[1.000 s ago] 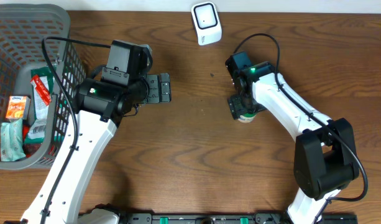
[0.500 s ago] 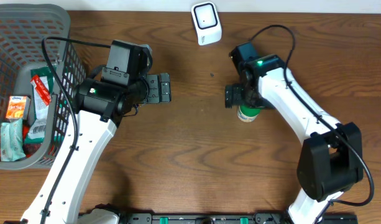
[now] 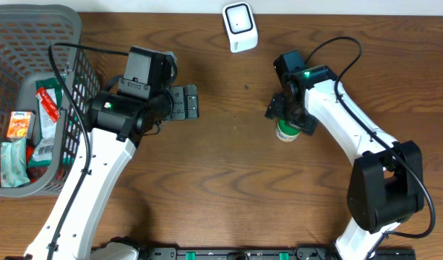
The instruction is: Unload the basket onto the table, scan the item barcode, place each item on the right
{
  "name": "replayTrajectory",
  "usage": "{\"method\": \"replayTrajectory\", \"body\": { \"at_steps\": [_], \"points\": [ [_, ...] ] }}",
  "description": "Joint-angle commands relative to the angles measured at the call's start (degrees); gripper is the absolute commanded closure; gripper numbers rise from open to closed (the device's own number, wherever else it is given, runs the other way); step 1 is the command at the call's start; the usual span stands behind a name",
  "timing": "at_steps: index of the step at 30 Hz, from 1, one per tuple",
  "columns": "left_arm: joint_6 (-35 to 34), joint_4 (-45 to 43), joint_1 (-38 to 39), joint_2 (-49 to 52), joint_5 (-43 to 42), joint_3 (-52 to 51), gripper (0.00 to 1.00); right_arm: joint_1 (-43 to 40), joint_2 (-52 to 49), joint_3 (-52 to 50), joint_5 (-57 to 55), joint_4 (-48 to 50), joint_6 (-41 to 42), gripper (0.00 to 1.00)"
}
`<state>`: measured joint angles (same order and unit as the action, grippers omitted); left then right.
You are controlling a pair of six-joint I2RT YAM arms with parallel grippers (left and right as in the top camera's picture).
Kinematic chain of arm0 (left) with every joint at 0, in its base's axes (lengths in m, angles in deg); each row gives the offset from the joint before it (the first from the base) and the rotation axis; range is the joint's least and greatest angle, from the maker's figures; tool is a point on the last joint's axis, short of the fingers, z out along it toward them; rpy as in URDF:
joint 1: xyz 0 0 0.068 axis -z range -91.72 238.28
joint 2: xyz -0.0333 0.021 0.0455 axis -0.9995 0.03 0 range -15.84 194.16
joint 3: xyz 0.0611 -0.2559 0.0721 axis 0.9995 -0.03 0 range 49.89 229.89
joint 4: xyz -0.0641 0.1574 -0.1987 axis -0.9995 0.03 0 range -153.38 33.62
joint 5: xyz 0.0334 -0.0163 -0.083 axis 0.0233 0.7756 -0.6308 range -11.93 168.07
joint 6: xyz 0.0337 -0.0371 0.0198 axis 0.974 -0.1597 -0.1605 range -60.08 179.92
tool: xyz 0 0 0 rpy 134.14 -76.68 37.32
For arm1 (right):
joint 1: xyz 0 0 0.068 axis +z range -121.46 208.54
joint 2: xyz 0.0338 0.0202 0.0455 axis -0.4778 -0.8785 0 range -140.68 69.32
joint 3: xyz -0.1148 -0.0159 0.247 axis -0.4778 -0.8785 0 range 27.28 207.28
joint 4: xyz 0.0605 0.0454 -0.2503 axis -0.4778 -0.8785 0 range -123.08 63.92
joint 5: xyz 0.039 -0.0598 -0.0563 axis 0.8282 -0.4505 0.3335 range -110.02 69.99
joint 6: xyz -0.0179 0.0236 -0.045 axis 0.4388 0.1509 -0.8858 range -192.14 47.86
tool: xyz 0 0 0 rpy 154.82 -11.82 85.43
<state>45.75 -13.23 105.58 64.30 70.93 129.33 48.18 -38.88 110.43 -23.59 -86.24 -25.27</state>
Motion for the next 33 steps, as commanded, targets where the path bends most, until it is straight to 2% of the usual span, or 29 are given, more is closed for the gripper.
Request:
{"method": "replayTrajectory", "body": {
  "at_steps": [1, 6, 13, 20, 22, 30, 33],
  "points": [
    [-0.09, 0.2, -0.24, -0.52, 0.35, 0.76, 0.04, 0.66, 1.16, -0.46, -2.34, -0.5, 1.92, 0.23],
    [-0.09, 0.2, -0.24, -0.52, 0.35, 0.76, 0.04, 1.22, 1.16, -0.46, -2.36, -0.74, 1.57, 0.25],
    [-0.09, 0.2, -0.24, -0.52, 0.35, 0.76, 0.04, 1.46, 1.16, -0.46, -2.29, -0.74, -6.1, 0.38],
    [-0.09, 0.2, -0.24, -0.52, 0.35, 0.76, 0.04, 1.46, 1.16, -0.46, -2.14, -1.6, -12.76, 0.37],
    [-0.09, 0.2, -0.24, -0.52, 0.35, 0.76, 0.04, 1.46, 1.18, -0.46, -2.14, -1.57, -16.37, 0.39],
    [-0.09, 0.2, -0.24, -0.52, 0.35, 0.76, 0.04, 1.46, 1.18, -0.44, -2.12, -1.11, -41.16, 0.39],
    [-0.09, 0.2, -0.24, -0.52, 0.35, 0.76, 0.04, 1.46, 1.18, -0.44, -2.14, -1.88, -54.03, 0.32]
  ]
}}
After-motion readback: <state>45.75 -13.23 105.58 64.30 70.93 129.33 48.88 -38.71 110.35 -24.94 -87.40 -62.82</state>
